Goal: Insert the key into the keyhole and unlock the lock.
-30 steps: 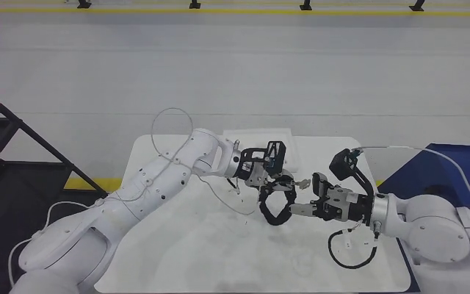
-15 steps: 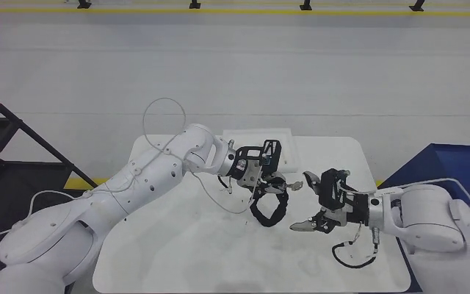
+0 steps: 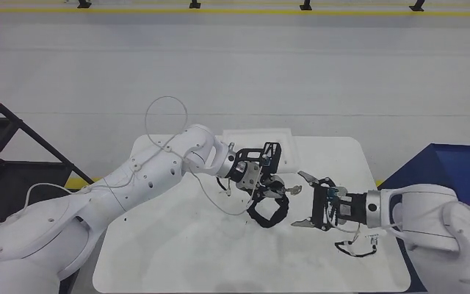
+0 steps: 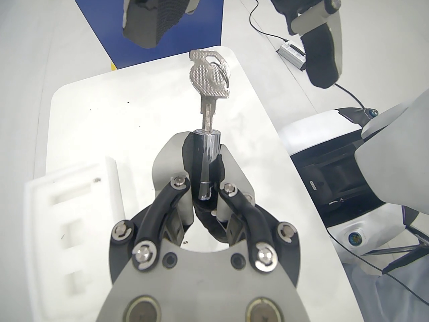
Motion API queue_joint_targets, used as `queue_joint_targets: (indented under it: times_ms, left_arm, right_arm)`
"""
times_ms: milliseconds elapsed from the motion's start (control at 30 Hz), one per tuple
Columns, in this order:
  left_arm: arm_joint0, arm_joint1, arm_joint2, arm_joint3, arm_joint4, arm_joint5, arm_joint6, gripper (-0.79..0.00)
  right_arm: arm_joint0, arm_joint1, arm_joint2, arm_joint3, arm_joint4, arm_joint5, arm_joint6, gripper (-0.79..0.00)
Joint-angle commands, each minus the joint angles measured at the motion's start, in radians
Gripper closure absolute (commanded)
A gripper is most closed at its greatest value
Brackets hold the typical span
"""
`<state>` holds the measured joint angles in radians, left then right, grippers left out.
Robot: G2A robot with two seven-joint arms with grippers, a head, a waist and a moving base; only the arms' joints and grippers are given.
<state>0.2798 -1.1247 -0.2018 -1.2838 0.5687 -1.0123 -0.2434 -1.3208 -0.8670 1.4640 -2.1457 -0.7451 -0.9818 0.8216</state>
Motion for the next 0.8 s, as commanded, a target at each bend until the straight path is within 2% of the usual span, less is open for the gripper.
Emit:
queue_joint_targets:
  times_ms: [0, 200, 333, 433, 633, 767]
  left_arm:
    - [-0.003, 0.000, 0.009, 0.000, -0.003, 0.000, 0.008, 0.000]
    - [-0.013, -0.001, 0.032, 0.003, -0.002, 0.000, 0.031, 0.000]
    - [-0.010, -0.001, 0.032, 0.005, 0.007, 0.000, 0.048, 0.000]
    - [-0.007, 0.000, 0.032, 0.005, 0.014, 0.000, 0.058, 0.000]
    - [-0.002, 0.001, 0.032, 0.006, 0.026, 0.000, 0.077, 0.000]
    - [-0.003, 0.000, 0.032, 0.005, 0.041, 0.000, 0.094, 0.000]
  right_arm:
    - [0.001, 0.001, -0.003, -0.005, -0.026, -0.001, -0.013, -0.228]
    - [0.004, 0.003, -0.018, -0.016, -0.110, 0.011, -0.046, -0.194]
    - [0.005, 0.004, -0.025, -0.024, -0.157, 0.027, -0.072, -0.049]
    - [0.003, 0.005, -0.029, -0.025, -0.180, 0.035, -0.086, 0.000]
    - [-0.014, 0.006, -0.032, 0.003, -0.119, 0.098, -0.132, 0.000]
    - [-0.031, 0.009, -0.039, 0.026, 0.001, 0.217, -0.061, 0.000]
